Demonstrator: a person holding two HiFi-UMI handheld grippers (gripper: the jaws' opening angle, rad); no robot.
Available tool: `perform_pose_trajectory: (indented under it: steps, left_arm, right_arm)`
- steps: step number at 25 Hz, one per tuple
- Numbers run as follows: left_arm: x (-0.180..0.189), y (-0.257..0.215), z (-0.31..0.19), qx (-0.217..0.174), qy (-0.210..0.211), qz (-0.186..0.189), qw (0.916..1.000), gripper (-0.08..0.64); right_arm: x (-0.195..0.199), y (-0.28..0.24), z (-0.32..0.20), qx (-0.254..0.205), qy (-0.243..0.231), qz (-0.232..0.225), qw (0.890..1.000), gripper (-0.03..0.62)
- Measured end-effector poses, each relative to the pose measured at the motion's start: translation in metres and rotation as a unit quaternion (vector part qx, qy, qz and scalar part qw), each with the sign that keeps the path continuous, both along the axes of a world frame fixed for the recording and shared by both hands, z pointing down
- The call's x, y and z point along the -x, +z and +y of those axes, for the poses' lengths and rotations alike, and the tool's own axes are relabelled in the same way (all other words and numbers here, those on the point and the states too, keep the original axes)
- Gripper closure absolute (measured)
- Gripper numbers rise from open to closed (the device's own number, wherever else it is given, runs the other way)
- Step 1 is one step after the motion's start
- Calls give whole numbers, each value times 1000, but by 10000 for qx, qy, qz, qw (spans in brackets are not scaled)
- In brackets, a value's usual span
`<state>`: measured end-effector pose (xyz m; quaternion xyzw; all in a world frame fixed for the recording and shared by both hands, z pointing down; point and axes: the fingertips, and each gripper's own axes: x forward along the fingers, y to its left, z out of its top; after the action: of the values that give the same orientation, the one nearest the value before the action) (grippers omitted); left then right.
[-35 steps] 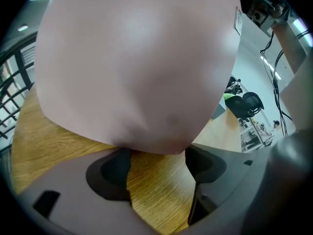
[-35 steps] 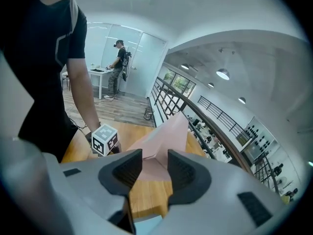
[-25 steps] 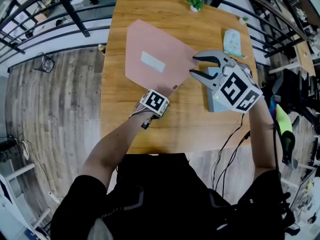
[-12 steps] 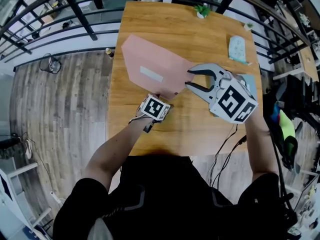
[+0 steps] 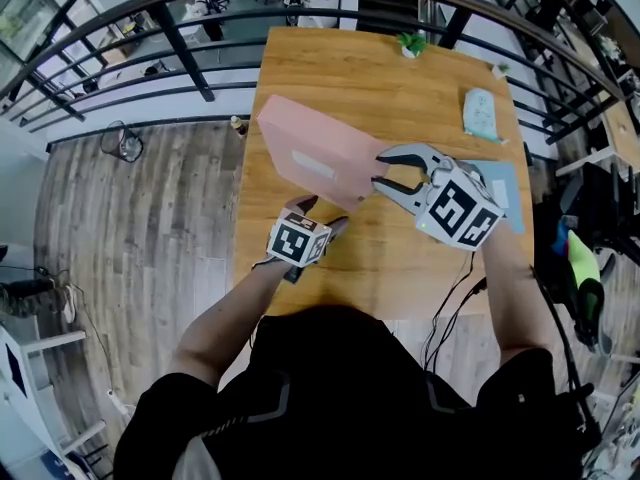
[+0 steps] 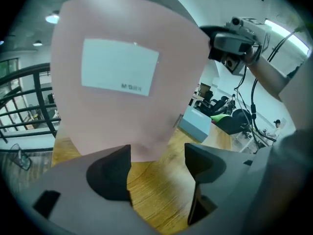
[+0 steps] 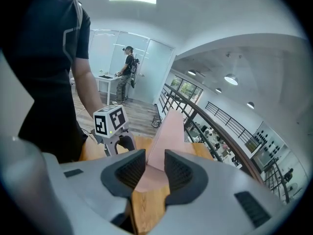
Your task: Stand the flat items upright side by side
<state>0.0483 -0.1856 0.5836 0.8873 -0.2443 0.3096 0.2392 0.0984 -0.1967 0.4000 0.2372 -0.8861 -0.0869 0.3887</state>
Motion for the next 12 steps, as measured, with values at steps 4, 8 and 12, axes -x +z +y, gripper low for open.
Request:
perform_pose_trajectory:
  steps: [4,8,12]
  left_arm:
    - [19,-34,-3,-226,-397,332,9984,199]
    - [46,-63,-9,-485,-778,594,9940,199]
    - [73,-91,-13,-712,-1021,902,9881,199]
  right_arm:
    - [-3,-2,-2,-14,87,-119,9999,463]
    - [0,-3,-5,-21,131,-284,9995,461]
    - [2,-2,-6,-47,81,-221,9997,457]
